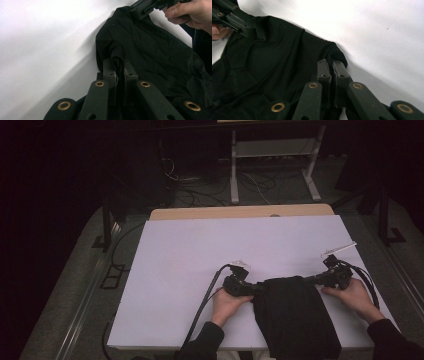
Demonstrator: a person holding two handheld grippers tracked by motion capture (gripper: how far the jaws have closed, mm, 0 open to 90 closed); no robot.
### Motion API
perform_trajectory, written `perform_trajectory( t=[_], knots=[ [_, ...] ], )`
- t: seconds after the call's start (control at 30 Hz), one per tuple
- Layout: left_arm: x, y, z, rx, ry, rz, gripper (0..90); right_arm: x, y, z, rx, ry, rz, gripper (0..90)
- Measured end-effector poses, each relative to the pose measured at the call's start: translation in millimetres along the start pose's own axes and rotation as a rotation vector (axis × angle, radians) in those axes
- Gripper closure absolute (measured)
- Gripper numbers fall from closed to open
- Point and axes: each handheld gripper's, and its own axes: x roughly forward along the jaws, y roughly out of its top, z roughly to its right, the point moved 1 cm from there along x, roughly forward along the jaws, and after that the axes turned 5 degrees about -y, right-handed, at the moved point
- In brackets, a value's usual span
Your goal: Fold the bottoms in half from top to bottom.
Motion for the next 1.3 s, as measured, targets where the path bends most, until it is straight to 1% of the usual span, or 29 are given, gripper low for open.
perform_trajectory(
  t=[0.1, 0.13, 0.23, 0.3, 0.4, 0.53, 0.6, 0.67, 0.83, 0.93, 0.97, 1.07, 1.17, 1.3],
  knots=[
    [-6.8, 2.4, 0.8, 0.021, 0.019, 0.014, 83.9, -3.1, 1.5, -0.4, 0.035, 0.017, 0.017, 84.7],
    [-9.2, 3.0, 1.0, 0.021, 0.022, 0.017, 83.9, -4.2, 2.6, -0.6, 0.047, 0.028, 0.026, 84.8],
    [-17.6, 5.3, 0.9, 0.026, 0.031, 0.024, 84.0, -5.7, 7.3, -3.0, 0.058, 0.052, 0.055, 84.8],
    [-22.6, 6.7, 0.7, 0.031, 0.035, 0.026, 84.0, -5.1, 10.2, -5.5, 0.055, 0.052, 0.056, 84.8],
    [-31.9, 9.1, 1.9, 0.044, 0.056, 0.026, 84.0, -2.1, 16.2, -9.5, 0.048, 0.049, 0.059, 84.8],
    [-44.2, 11.6, 2.7, 0.057, 0.076, 0.033, 84.0, 1.5, 25.4, -14.7, 0.045, 0.058, 0.073, 84.8],
    [-49.8, 12.0, 1.5, 0.056, 0.084, 0.031, 84.0, 4.4, 31.3, -17.7, 0.043, 0.066, 0.081, 84.8],
    [-56.9, 12.2, -0.2, 0.06, 0.1, 0.027, 84.0, 6.8, 35.9, -20.8, 0.039, 0.072, 0.087, 84.8],
    [-71.7, 13.3, -3.7, 0.059, 0.119, 0.03, 83.9, 16.0, 48.2, -30.8, 0.025, 0.084, 0.095, 84.8],
    [-81.0, 14.5, -7.2, 0.059, 0.124, 0.023, 83.9, 21.6, 55.2, -36.3, 0.024, 0.075, 0.099, 84.8],
    [-84.2, 15.0, -8.6, 0.062, 0.131, 0.014, 83.9, 23.5, 57.4, -37.9, 0.022, 0.074, 0.104, 84.8],
    [-92.5, 15.9, -13.0, 0.056, 0.14, 0.017, 83.9, 29.2, 64.1, -43.5, 0.02, 0.077, 0.106, 84.7],
    [-100.4, 18.2, -16.2, 0.063, 0.154, 0.01, 83.9, 34.1, 70.5, -48.3, 0.017, 0.081, 0.112, 84.8],
    [-111.1, 20.6, -20.9, 0.072, 0.151, 0.018, 83.8, 40.7, 79.7, -54.9, 0.02, 0.085, 0.123, 84.7]
  ],
)
